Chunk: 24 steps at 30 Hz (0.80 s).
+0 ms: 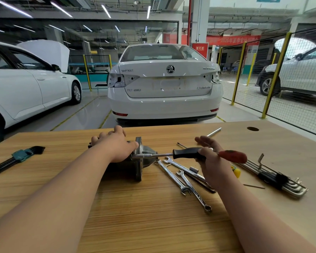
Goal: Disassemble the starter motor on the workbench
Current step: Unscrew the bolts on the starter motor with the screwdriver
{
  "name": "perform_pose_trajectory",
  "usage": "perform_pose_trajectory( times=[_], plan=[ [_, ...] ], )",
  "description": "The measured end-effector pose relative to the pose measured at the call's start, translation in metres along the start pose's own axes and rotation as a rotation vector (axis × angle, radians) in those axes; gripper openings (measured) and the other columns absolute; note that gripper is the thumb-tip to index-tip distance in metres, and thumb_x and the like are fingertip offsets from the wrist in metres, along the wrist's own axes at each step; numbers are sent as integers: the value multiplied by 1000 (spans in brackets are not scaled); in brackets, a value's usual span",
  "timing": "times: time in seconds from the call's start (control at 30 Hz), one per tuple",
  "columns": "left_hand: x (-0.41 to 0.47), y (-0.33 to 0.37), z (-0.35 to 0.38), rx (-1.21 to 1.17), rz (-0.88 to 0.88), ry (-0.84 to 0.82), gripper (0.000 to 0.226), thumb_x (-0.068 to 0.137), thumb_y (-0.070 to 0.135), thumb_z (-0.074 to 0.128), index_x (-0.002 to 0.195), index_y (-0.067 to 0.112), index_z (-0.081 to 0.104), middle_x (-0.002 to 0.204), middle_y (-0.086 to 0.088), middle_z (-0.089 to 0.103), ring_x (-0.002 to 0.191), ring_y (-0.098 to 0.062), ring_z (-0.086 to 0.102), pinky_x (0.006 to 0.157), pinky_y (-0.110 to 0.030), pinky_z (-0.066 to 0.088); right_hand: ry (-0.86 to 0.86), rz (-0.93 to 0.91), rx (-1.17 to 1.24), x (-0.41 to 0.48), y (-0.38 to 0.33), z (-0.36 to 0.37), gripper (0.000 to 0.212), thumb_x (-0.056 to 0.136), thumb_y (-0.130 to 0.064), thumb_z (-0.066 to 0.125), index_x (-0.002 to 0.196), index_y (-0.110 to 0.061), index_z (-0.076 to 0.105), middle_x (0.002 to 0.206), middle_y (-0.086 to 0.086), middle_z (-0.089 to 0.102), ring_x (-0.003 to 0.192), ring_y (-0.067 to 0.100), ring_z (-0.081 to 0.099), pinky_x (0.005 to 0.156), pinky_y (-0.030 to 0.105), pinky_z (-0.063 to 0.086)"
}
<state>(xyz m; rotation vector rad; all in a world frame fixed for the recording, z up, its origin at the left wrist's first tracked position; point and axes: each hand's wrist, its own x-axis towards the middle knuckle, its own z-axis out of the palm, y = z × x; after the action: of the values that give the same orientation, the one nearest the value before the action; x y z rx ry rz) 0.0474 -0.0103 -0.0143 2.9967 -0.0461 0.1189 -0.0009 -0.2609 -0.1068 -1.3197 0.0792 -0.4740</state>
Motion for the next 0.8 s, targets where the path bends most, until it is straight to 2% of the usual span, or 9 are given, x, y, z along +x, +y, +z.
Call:
perform_pose_trajectory(
  times=[0.1,0.23,0.37,0.47,0.53,0.6,0.63,0.73,0.8],
  plan=[
    [0,0,0,1,2,-2,56,90,62,40,128,21,33,135,-7,46,125,-30,36,96,-42,27,37,-43,-63,1,1,2,18,87,-19,62,101,-30,64,109,5,68,84,21,62,64,28,52],
    [1,-1,0,-7,9,-3,56,90,62,40,128,22,33,136,-7,45,125,-30,35,96,-42,26,125,-26,-86,5,3,4,12,98,-15,56,100,-24,63,103,1,72,99,24,67,81,40,58],
    [2,-1,1,-14,6,-3,56,90,63,40,128,22,34,136,-6,45,125,-29,35,96,-42,26,56,-64,-59,2,1,1,24,97,-6,53,106,-27,61,111,-3,70,89,21,65,62,25,54],
    [2,-1,1,-10,7,3,57,89,63,40,129,22,34,137,-7,45,125,-29,35,96,-42,27,-11,-67,-27,0,0,-1,28,89,-9,56,110,-27,58,121,-1,64,92,26,61,77,34,54],
    [1,-1,2,-8,5,10,57,89,63,40,129,22,34,136,-7,45,126,-29,34,97,-42,27,-13,-79,-38,-2,-1,1,32,79,-15,56,108,-27,59,120,-1,65,85,24,60,70,30,52],
    [1,-1,2,-5,1,9,57,89,63,40,129,23,34,136,-8,45,126,-29,34,97,-42,26,41,-100,-66,-2,0,2,22,89,-13,57,104,-28,61,114,0,69,80,20,62,60,24,49],
    [1,-1,3,-4,-2,13,57,89,63,40,129,23,34,135,-8,45,126,-29,35,97,-42,26,71,-100,-82,-1,0,3,17,95,-14,56,102,-27,62,110,0,71,85,20,65,61,25,51],
    [2,-1,3,-7,-1,21,57,89,64,40,129,23,35,136,-7,45,126,-29,35,96,-42,26,123,-47,-79,2,1,5,10,98,-18,56,100,-25,62,102,1,73,101,27,67,82,41,57],
    [2,-2,4,-8,7,21,57,89,64,40,129,23,35,137,-6,45,126,-29,35,96,-43,26,106,-32,-71,2,0,5,14,98,-14,56,102,-25,62,106,2,72,101,26,66,80,39,58]
  ],
)
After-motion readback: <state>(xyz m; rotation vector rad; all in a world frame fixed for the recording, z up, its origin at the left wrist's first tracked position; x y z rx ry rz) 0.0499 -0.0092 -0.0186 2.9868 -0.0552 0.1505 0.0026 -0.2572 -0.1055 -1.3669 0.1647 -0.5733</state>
